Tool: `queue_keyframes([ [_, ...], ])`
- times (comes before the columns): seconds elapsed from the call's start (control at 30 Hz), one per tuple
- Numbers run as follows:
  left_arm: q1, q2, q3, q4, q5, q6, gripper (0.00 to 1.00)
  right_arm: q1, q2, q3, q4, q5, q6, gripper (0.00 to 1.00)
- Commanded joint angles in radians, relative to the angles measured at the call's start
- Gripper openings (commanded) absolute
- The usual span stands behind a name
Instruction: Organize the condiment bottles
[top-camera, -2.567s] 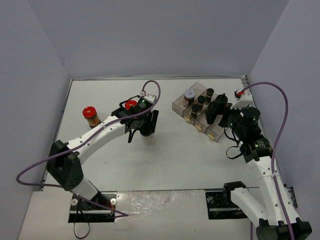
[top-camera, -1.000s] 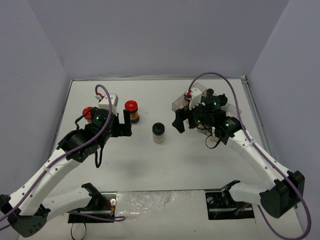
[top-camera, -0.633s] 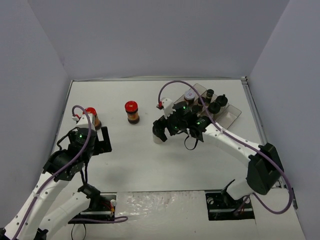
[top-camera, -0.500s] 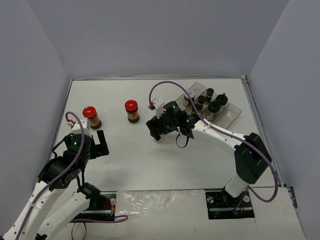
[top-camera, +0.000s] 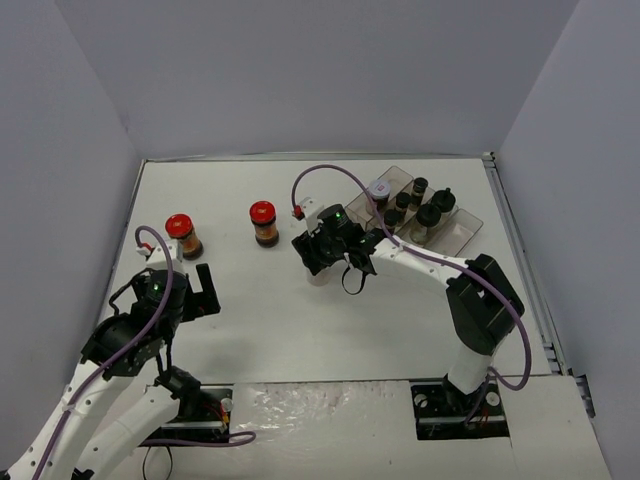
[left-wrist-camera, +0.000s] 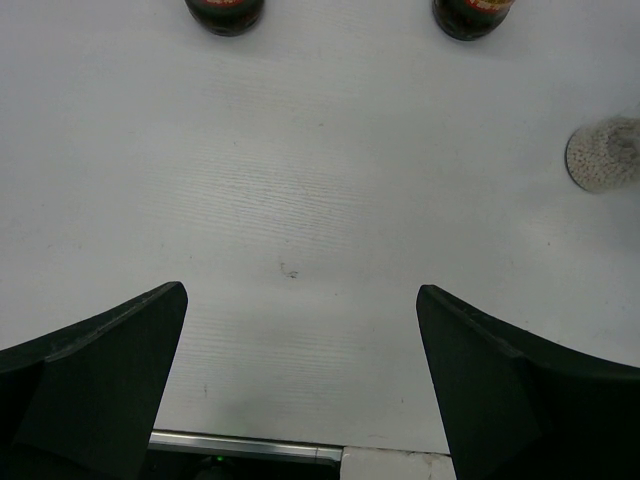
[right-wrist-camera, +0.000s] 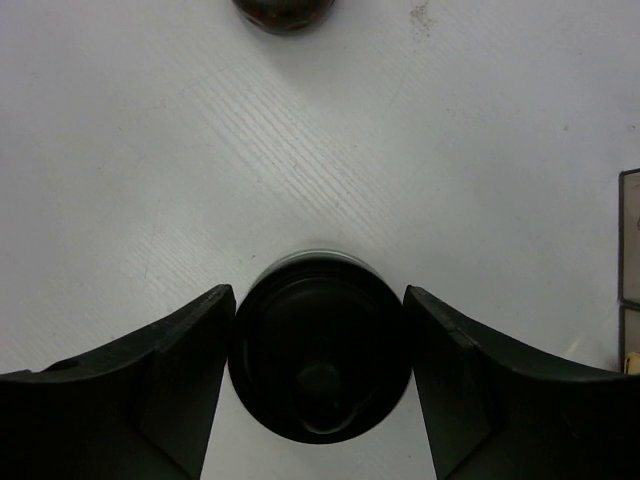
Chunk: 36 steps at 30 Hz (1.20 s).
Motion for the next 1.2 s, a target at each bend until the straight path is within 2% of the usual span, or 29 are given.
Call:
queue_keyframes([
  [0.0,0.004,0.025,0.009,0.055,-0.008,0.002,0.97,0.000,-0.038,0.018,0.072,0.050,-0.002,0.37],
  [0.07,0.004,0.032,0.007,0.069,-0.008,0.013,0.97,-0.002,-0.066,0.007,0.074,0.074,0.008,0.19],
  [0.17,0.005,0.046,0.007,0.088,-0.008,0.033,0.97,-0.010,-0.123,-0.014,0.075,0.119,0.042,0.00],
  [0.37,0.004,0.061,-0.001,0.118,-0.008,0.061,0.97,-0.061,-0.302,-0.055,0.030,0.274,0.180,0.00],
  [0.63,0.006,0.060,-0.016,0.138,0.004,0.064,0.97,-0.322,-0.467,-0.098,-0.058,0.318,0.269,0.00],
  [0.9,0.006,0.054,-0.018,0.139,0.004,0.063,0.97,-0.487,-0.427,-0.103,-0.083,0.296,0.320,0.00],
  [1.17,0.006,0.042,-0.019,0.138,-0.001,0.061,0.97,-0.532,-0.325,-0.088,-0.023,0.325,0.332,0.00],
])
